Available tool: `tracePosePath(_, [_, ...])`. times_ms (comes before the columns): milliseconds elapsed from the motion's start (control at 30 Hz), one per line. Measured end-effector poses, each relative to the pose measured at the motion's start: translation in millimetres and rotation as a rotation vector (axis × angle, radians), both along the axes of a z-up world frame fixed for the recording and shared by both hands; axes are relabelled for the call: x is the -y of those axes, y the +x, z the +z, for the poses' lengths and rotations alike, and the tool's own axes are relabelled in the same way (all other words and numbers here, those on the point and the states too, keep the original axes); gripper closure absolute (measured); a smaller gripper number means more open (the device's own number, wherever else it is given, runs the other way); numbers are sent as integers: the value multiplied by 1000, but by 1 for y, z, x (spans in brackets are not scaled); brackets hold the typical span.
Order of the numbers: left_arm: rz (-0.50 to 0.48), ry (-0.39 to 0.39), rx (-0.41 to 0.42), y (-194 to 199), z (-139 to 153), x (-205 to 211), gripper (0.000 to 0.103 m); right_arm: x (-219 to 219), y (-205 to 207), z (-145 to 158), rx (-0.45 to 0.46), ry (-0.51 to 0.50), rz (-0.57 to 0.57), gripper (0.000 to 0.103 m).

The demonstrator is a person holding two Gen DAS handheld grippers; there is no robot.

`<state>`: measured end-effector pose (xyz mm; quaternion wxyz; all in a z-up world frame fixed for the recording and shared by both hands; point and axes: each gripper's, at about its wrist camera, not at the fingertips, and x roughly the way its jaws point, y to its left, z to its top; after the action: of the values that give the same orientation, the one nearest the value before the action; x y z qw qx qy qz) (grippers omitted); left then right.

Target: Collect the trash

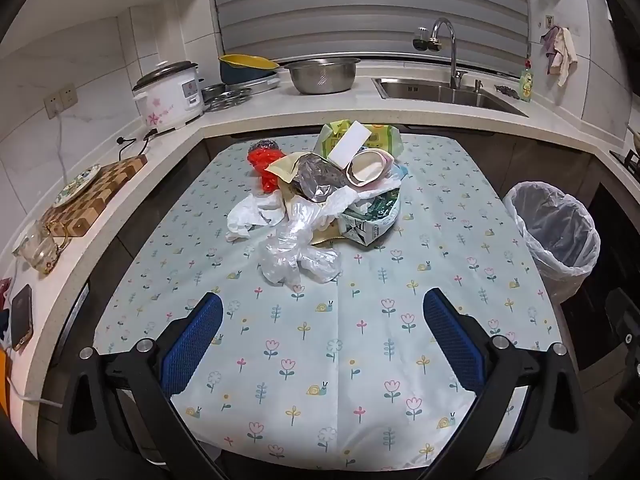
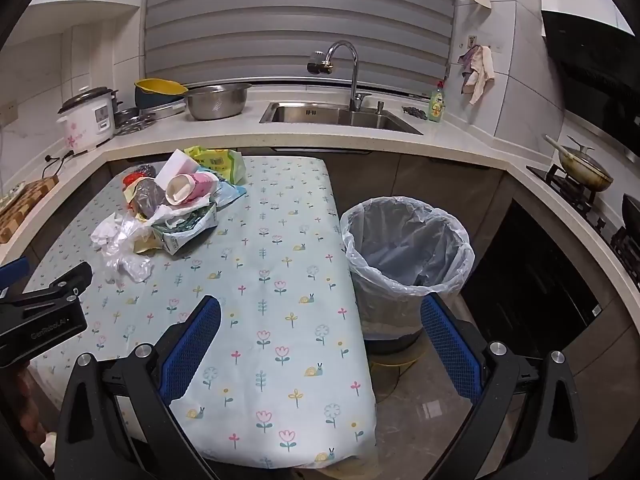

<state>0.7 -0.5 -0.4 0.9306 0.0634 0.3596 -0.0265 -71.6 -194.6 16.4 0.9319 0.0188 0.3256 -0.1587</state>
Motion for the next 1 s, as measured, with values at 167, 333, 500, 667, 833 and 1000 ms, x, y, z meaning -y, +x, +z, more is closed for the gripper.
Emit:
tracePosePath(167, [-8,6,2,4,-1,2,7,-1,-2,1,2,2,7,7])
tracePosePath(333, [0,10,20,-1,0,7,7,0,-5,6,2,-3,12,7])
tracePosePath(500, [3,6,21,-6,1,7,7,-1,-1,4,0,-5,13,7])
tracePosePath(667, [3,-3,24,-10,1,1,7,-4,-5,1,6,-10,12,7])
tracePosePath(833, [2,-3,25,-10,2,1,7,-5,-4,1,3,-16,11,7])
tracePosePath(1000, [3,-3,24,-10,2,1,7,-7,-8,1,7,-20,4,7])
